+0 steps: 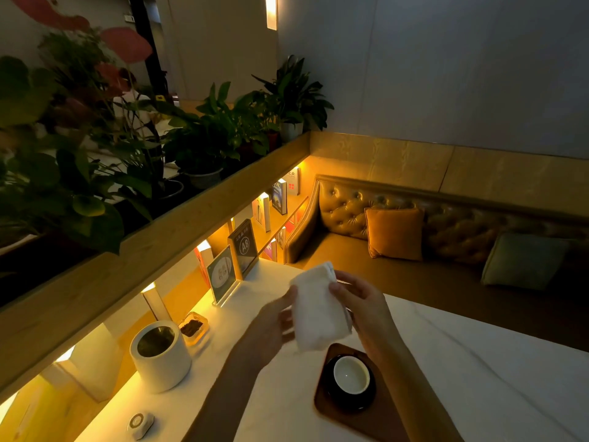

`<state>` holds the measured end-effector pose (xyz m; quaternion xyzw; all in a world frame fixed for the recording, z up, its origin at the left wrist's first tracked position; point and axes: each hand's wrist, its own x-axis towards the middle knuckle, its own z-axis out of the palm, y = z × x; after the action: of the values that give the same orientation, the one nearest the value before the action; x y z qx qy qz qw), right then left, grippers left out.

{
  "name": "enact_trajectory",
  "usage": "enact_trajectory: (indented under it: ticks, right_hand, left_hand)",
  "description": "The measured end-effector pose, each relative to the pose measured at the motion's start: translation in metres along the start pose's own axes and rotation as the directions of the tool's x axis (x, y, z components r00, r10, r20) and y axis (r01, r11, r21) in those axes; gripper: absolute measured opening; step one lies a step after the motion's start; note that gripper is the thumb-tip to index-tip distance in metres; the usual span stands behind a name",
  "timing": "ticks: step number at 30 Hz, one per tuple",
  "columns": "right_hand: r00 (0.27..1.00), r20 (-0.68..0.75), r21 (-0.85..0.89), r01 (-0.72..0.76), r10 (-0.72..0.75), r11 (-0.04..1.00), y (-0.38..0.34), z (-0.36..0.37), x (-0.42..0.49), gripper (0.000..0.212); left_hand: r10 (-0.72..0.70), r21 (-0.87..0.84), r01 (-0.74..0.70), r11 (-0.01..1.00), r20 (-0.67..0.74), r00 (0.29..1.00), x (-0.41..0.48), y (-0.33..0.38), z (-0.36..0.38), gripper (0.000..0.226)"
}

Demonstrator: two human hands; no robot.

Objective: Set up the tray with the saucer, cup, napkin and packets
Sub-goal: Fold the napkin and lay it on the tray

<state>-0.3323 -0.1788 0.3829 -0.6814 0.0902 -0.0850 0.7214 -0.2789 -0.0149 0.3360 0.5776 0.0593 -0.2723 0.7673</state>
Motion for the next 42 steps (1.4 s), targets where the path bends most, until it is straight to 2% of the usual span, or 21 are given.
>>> enact_trajectory:
  ticks: [1, 3, 6, 7, 9, 11, 13, 15, 18, 20, 24, 27, 31, 36, 39, 42]
  right_hand:
    - [0.999, 0.025, 0.039, -0.039, 0.038, 0.998, 0.0, -0.001, 0.0, 0.035]
    - [0.994, 0.054, 0.091, -0.096, 0.092, 0.991, 0.005, -0.005, 0.0, 0.039]
    - [0.99, 0.062, 0.139, -0.131, 0.123, 0.982, 0.014, -0.016, 0.0, 0.04]
    - [0.99, 0.057, 0.155, -0.136, 0.129, 0.978, 0.018, -0.02, 0.001, 0.039]
    - [0.99, 0.039, 0.177, -0.142, 0.137, 0.974, 0.024, -0.027, 0.003, 0.039]
    - [0.989, 0.029, 0.174, -0.149, 0.146, 0.973, 0.029, -0.032, 0.004, 0.043]
    - [0.988, 0.017, 0.154, -0.154, 0.154, 0.976, 0.032, -0.037, 0.004, 0.052]
    - [0.988, 0.0, 0.146, -0.152, 0.154, 0.977, 0.034, -0.043, 0.005, 0.05]
    - [0.985, -0.026, 0.142, -0.165, 0.17, 0.976, 0.035, -0.055, 0.006, 0.052]
    - [0.978, 0.03, 0.102, -0.209, 0.207, 0.973, 0.036, -0.063, 0.007, 0.062]
    - [0.948, 0.207, 0.037, -0.256, 0.243, 0.966, 0.037, -0.076, 0.006, 0.071]
    - [0.949, 0.217, 0.06, -0.247, 0.229, 0.967, 0.037, -0.08, 0.005, 0.074]
    - [0.962, 0.199, 0.08, -0.206, 0.187, 0.975, 0.034, -0.083, 0.004, 0.063]
    - [0.988, 0.139, 0.118, -0.08, 0.064, 0.99, 0.027, -0.083, 0.001, 0.063]
    - [0.996, 0.087, 0.097, 0.022, -0.03, 0.995, 0.022, -0.082, -0.003, 0.044]
    - [0.987, 0.099, 0.075, 0.117, -0.124, 0.99, 0.013, -0.08, -0.008, 0.025]
  left_hand:
    - [-0.11, -0.117, 0.125, 0.985, 0.126, 0.986, -0.001, -0.003, -0.006, 0.058]
    - [-0.163, -0.247, 0.234, 0.94, 0.276, 0.947, -0.001, -0.01, -0.015, 0.068]
    - [-0.006, -0.268, 0.081, 0.96, 0.271, 0.962, 0.003, -0.011, -0.015, 0.06]
    - [0.059, -0.235, 0.003, 0.972, 0.255, 0.965, 0.002, -0.008, -0.013, 0.054]
    - [0.164, -0.066, -0.155, 0.986, 0.164, 0.973, 0.0, -0.001, -0.008, 0.048]
    - [0.237, 0.088, -0.245, 0.966, 0.089, 0.967, -0.002, 0.006, -0.003, 0.046]
    - [0.249, 0.161, -0.257, 0.953, 0.073, 0.966, -0.002, 0.007, 0.001, 0.041]
    - [0.201, 0.21, -0.221, 0.952, 0.113, 0.973, -0.003, 0.008, 0.002, 0.036]
    - [0.098, 0.246, -0.145, 0.958, 0.193, 0.976, -0.003, 0.007, 0.001, 0.045]
    - [0.097, 0.261, -0.153, 0.953, 0.215, 0.972, -0.003, 0.005, 0.001, 0.05]
    - [0.121, 0.222, -0.165, 0.961, 0.2, 0.972, -0.004, 0.003, 0.001, 0.044]
    - [0.104, 0.208, -0.148, 0.967, 0.206, 0.973, -0.002, 0.003, 0.001, 0.041]
    - [0.098, 0.244, -0.161, 0.956, 0.254, 0.962, -0.002, 0.006, 0.001, 0.034]
    - [0.207, 0.218, -0.282, 0.934, 0.313, 0.927, -0.005, 0.01, 0.001, 0.03]
    - [0.305, 0.177, -0.379, 0.908, 0.338, 0.89, -0.009, 0.011, 0.002, 0.032]
    - [0.402, 0.203, -0.49, 0.848, 0.357, 0.843, -0.016, 0.015, 0.003, 0.042]
